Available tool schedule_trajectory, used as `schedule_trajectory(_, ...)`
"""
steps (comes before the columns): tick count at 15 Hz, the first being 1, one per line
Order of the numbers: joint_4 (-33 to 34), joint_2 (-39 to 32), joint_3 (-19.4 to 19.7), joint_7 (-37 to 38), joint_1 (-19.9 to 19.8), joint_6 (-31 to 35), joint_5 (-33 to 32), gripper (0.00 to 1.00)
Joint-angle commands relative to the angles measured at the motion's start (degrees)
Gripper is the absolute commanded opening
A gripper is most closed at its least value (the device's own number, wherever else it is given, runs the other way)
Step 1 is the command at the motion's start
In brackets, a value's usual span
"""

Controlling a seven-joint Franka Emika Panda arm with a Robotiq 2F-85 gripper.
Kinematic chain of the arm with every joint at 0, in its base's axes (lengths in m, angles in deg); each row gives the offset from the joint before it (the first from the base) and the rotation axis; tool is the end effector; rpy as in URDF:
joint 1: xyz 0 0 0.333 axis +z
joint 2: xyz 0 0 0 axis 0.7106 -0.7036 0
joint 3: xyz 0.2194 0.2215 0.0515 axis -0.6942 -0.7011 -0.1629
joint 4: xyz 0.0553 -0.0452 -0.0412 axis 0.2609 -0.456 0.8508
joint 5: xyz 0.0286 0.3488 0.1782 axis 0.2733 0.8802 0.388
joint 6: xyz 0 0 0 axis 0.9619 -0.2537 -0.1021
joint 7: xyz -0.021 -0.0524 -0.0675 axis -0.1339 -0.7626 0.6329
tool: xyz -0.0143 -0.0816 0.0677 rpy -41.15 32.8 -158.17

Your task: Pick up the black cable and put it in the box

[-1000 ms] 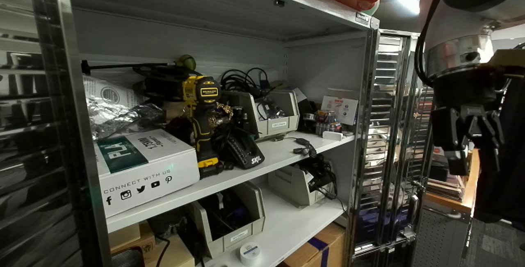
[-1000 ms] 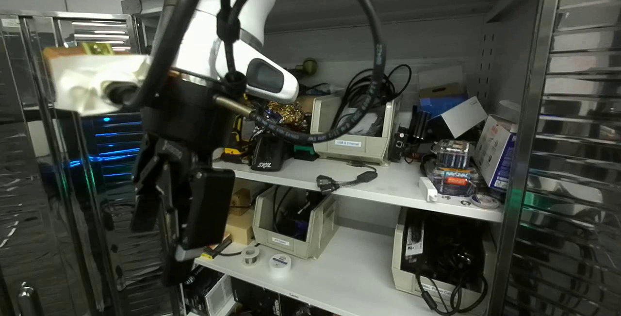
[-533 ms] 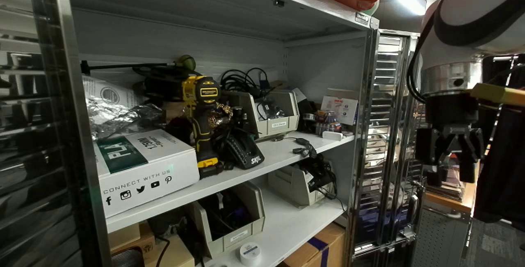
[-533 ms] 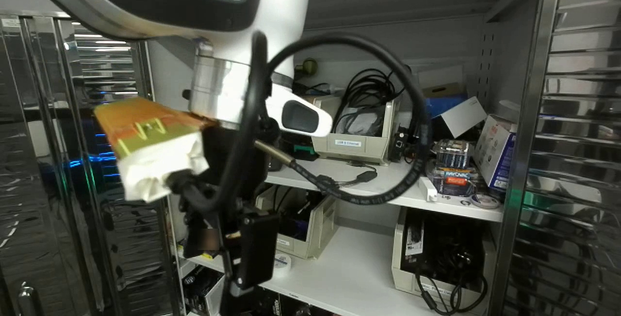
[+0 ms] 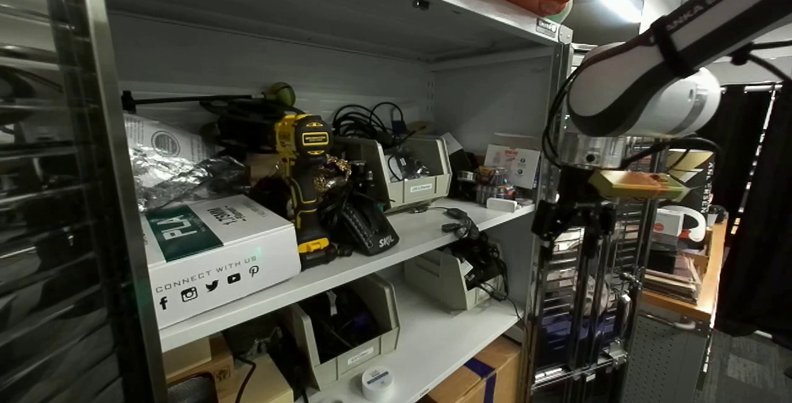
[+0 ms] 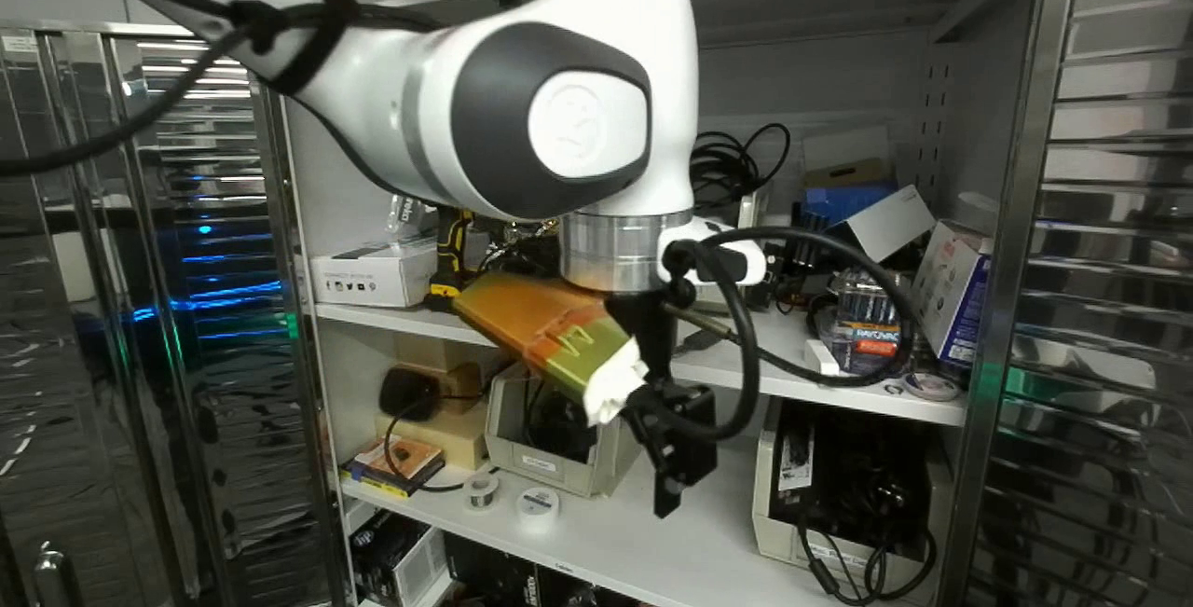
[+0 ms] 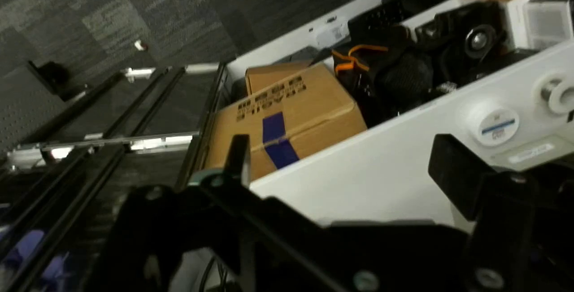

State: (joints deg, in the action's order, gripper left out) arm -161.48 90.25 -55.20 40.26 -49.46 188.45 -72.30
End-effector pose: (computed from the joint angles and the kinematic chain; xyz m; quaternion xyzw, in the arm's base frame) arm 0.4863 -0.0730 0.4213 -0.9943 0.1008 -0.0326 0.0151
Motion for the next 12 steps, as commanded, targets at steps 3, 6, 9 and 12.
schedule_trajectory(3,13.4,-11.0,-1.1,0.3,1.0,11.8,0.4,1.00)
schedule_trajectory(6,17.8,-13.4,-1.9,-0.5,1.7,13.9,1.4,1.00)
schedule_trajectory(9,21.8,-16.4,-2.3,-0.5,2.0,15.3,1.1,1.00)
schedule_trajectory(12,25.8,-20.8,-2.8,-1.4,1.9,17.0,2.8,1.00)
